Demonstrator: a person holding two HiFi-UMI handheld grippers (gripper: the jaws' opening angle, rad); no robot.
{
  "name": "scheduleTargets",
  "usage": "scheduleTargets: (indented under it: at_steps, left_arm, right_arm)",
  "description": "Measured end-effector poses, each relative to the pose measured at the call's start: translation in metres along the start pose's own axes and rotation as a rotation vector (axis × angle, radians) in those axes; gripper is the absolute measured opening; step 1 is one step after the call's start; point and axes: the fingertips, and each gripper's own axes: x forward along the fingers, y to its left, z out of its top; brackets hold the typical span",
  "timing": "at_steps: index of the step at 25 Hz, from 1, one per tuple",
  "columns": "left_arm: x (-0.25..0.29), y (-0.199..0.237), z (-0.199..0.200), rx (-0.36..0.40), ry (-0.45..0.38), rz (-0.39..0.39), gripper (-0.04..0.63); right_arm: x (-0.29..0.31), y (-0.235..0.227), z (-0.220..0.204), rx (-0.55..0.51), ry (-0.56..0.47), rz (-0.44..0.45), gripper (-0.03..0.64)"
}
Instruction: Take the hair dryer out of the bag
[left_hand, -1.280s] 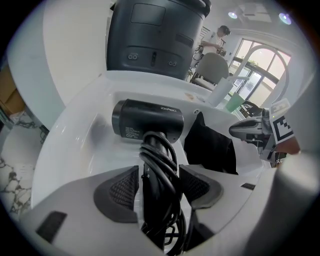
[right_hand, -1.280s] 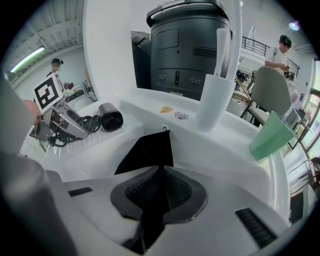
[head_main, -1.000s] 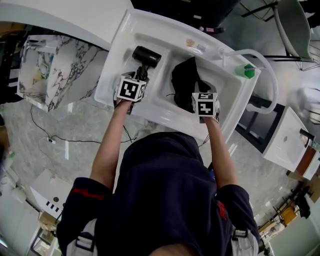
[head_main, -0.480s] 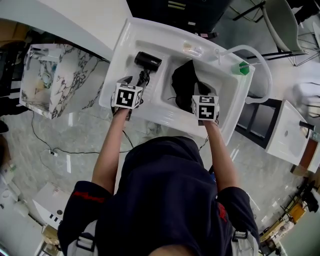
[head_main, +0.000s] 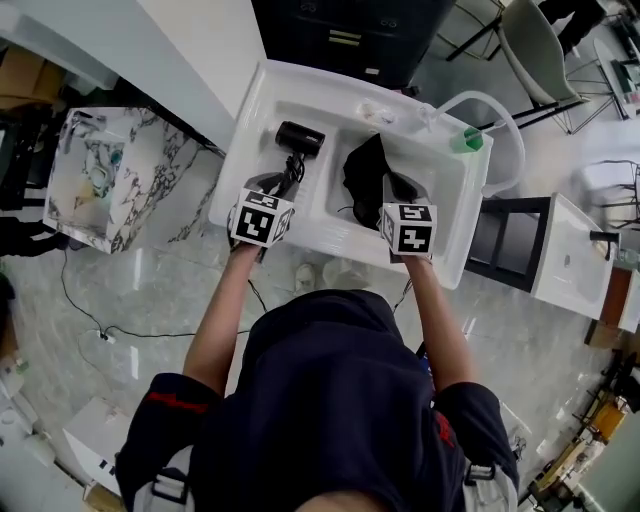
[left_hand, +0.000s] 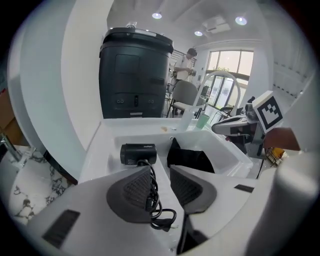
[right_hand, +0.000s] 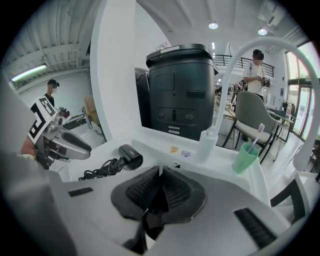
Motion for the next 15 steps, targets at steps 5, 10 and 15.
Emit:
scheduleTargets:
  at_steps: [5, 10, 15]
  left_arm:
    - [-0.025, -0.022, 0.021, 0.052, -0.089, -0.063, 0.073]
    - [-0.057, -0.034, 0.031, 0.102, -0.175, -0.063, 0.026]
    - [-0.095, -0.06, 0.052, 0.066, -0.291, -0.157, 0.015]
  right_arm:
    - [-0.029, 0.016, 0.021, 0.007, -0.075, 0.021, 0.043]
    - [-0.059, 0.036, 0.035, -0.035, -0.133, 0.024, 0.037]
    - [-0.088, 0.062, 0.054, -0.1, -0.211, 0.043, 0.035]
